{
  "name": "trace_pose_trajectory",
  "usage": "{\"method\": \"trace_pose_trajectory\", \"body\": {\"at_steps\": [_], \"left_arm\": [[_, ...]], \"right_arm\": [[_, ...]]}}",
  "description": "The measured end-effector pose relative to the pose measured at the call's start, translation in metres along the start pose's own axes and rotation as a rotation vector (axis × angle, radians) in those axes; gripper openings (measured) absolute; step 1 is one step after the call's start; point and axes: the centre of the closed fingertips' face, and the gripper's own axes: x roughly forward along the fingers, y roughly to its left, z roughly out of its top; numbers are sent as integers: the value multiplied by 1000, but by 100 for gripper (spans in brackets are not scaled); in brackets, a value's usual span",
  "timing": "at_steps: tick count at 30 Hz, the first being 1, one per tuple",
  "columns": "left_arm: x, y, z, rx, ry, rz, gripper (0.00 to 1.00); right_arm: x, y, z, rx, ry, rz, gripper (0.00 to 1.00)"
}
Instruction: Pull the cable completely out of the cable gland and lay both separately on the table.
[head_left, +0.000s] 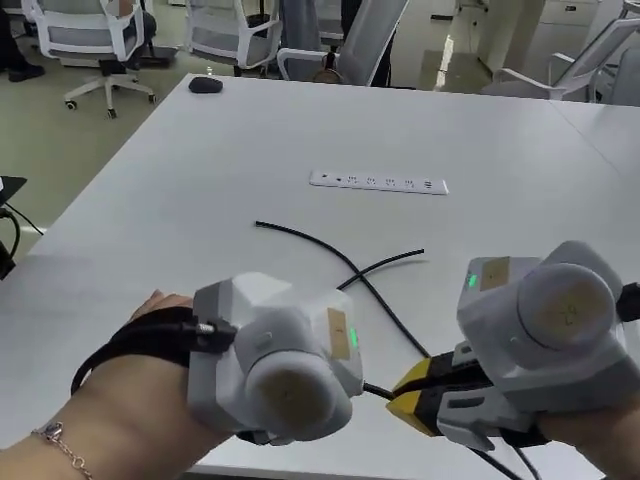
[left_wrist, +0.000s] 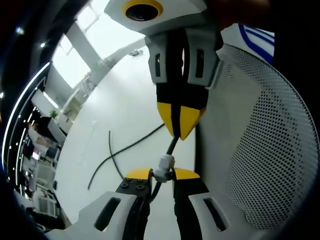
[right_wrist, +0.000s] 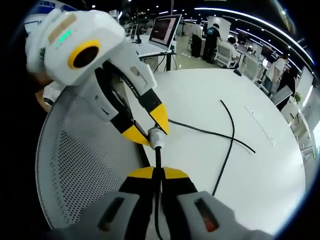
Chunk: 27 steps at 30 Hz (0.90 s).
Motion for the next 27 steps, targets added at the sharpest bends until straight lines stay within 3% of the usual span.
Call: {"method": "trace_pose_trajectory", "body": {"at_steps": [13,21,27], "left_arm": [[-1,2,-4,-19,2,-4,17],[-1,0,-9,-27,16,-9,17],[-2,0,-13,-37,28,-8,17]], "right_arm": [[-7,-11,-30,3,49,-22,3],[-12,-22,-63,29,125,-67,3],[-17,-41,-93,51,200,-117,3]]}}
